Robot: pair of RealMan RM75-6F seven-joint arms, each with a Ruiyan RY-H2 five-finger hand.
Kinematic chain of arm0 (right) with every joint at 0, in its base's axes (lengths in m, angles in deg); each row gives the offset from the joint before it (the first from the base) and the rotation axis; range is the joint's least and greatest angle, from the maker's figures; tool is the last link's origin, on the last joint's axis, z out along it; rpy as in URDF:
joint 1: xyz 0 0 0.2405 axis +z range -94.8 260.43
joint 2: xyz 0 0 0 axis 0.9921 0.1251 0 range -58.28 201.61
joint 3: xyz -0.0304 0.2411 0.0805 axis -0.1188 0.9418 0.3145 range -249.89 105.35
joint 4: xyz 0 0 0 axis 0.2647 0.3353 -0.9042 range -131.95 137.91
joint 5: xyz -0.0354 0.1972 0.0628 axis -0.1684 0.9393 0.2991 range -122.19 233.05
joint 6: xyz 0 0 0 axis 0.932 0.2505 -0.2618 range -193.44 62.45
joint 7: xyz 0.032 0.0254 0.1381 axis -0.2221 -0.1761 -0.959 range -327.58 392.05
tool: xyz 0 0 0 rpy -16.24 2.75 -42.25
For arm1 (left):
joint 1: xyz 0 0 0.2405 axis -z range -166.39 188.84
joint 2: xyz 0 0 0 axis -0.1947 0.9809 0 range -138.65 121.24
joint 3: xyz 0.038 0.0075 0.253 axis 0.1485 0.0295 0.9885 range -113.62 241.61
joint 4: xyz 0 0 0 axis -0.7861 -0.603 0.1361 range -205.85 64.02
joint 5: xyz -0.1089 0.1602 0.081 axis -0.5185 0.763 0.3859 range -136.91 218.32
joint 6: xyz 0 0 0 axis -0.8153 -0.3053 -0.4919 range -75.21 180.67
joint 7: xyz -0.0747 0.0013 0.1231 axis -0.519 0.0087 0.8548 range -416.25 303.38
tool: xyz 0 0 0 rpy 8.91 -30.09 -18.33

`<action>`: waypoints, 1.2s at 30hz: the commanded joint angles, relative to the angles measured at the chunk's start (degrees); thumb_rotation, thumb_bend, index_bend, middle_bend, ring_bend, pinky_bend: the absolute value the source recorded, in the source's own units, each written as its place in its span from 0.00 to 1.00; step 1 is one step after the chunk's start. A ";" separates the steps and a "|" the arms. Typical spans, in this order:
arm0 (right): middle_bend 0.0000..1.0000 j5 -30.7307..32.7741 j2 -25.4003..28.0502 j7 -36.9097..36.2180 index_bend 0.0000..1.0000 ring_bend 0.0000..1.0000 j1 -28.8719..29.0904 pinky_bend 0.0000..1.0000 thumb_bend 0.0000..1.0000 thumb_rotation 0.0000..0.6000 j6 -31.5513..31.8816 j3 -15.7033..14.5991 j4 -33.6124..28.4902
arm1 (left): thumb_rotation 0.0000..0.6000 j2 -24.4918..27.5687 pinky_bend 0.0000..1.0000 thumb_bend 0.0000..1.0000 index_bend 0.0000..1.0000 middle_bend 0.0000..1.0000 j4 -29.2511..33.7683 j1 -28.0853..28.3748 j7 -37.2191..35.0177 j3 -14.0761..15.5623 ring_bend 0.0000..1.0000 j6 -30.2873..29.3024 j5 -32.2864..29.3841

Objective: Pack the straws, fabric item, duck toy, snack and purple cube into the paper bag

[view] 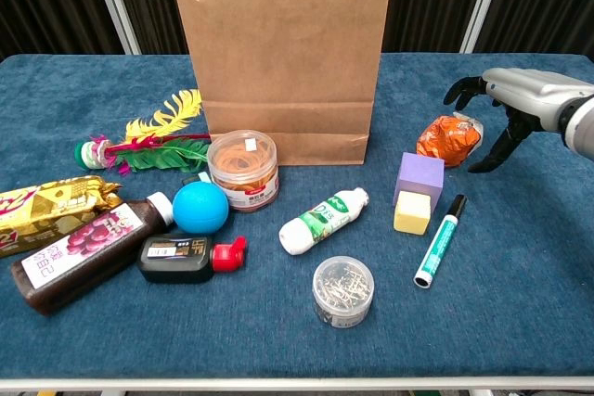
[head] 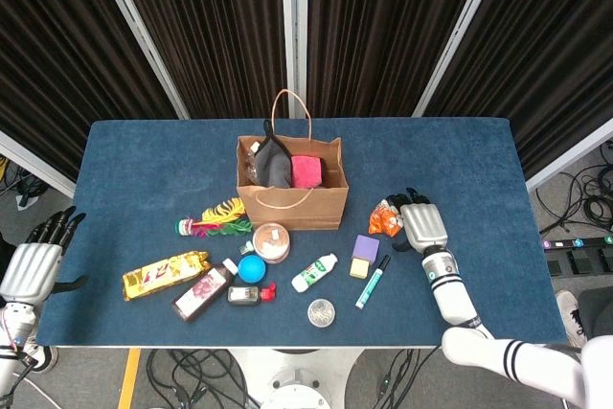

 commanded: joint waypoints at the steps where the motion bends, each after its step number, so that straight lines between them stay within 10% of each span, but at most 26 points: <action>1: 0.19 -0.15 -4.24 0.11 0.19 0.05 2.14 0.19 0.00 1.00 -0.98 0.89 5.99 | 1.00 -0.14 0.17 0.06 0.08 0.03 -0.40 -0.06 -0.28 -0.07 0.00 -0.06 -0.03; 8: 0.22 2.20 -7.77 -0.11 0.31 0.07 3.79 0.27 0.00 1.00 -3.93 1.94 11.43 | 1.00 0.29 0.17 0.06 0.08 0.03 -0.19 -0.09 -0.26 -0.27 0.00 -0.26 -0.16; 13: 0.34 1.72 -8.88 -0.68 0.52 0.29 3.78 0.58 0.12 1.00 -3.08 2.22 12.31 | 1.00 0.50 0.17 0.06 0.08 0.03 0.20 -0.07 -0.06 -0.22 0.00 -0.21 -0.11; 21: 0.52 -2.93 -7.41 -3.32 0.75 0.51 1.75 0.72 0.26 1.00 3.01 2.71 8.77 | 1.00 0.81 0.17 0.06 0.08 0.03 1.25 0.08 0.24 -0.14 0.00 -0.11 0.13; 36: 0.55 -9.28 20.56 10.48 0.79 0.52 -2.00 0.73 0.26 1.00 23.16 15.62 -39.38 | 1.00 1.60 0.17 0.06 0.08 0.03 4.49 0.20 2.17 0.75 0.00 0.23 1.06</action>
